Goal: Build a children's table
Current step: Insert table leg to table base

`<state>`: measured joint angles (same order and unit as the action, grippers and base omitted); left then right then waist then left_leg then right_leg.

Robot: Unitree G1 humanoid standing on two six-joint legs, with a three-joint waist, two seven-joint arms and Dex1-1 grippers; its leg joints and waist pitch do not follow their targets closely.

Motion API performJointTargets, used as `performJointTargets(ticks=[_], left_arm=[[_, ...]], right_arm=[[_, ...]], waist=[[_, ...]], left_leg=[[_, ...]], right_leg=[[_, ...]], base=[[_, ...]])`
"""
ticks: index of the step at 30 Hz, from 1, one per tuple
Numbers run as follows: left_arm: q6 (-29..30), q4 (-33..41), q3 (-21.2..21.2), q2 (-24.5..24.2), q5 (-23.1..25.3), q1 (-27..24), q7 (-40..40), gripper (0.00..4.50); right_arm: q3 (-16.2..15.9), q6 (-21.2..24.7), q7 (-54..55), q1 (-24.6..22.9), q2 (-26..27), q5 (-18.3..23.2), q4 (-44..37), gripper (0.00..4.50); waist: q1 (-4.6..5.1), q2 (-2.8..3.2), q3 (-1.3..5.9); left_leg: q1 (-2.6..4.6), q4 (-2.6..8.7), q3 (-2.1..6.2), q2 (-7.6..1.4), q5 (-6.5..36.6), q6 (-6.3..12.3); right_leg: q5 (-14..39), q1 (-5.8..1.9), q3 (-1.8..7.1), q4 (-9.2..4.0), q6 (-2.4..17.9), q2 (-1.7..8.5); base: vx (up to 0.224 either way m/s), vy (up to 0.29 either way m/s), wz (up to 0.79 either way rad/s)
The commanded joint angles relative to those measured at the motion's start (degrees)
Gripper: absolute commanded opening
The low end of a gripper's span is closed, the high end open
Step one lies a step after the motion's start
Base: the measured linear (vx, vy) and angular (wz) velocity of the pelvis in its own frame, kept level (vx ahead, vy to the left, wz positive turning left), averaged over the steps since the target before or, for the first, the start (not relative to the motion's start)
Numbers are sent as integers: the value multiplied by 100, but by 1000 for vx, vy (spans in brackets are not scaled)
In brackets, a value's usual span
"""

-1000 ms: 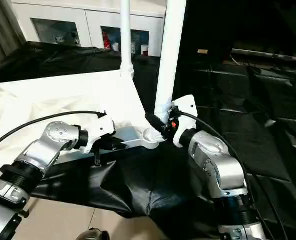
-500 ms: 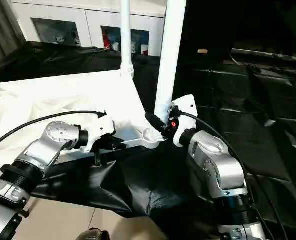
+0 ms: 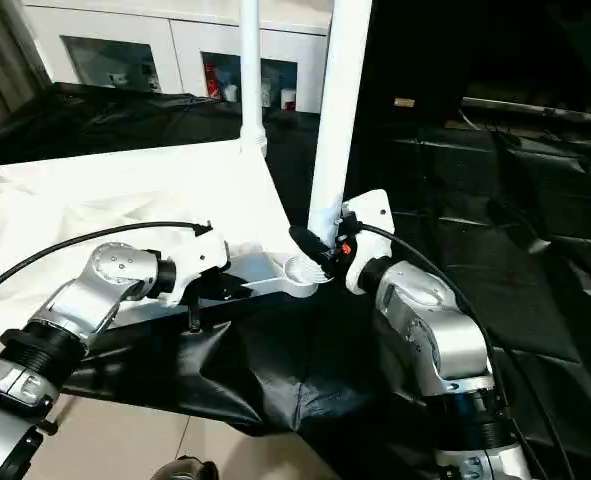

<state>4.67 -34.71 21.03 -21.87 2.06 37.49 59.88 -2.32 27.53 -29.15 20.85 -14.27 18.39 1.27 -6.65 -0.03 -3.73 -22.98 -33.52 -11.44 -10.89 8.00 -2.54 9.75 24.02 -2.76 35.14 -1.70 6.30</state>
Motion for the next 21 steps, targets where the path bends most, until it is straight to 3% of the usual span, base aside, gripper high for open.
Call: performJointTargets(ticks=[1,21], left_arm=[[-169,23,-192,40,-64,-66,-85,0],[-169,23,-192,40,-64,-66,-85,0]], right_arm=[[72,52,13,67,-1,12,-33,193],[72,52,13,67,-1,12,-33,193]], waist=[[-13,-122,376],[-11,-123,369]], left_leg=[[164,482,132,-187,2187,-219],[165,491,135,-187,2247,-231]], right_leg=[[2384,-151,179,-511,700,245],[2475,-143,181,-527,668,248]], base=[[0,0,0],[0,0,0]])
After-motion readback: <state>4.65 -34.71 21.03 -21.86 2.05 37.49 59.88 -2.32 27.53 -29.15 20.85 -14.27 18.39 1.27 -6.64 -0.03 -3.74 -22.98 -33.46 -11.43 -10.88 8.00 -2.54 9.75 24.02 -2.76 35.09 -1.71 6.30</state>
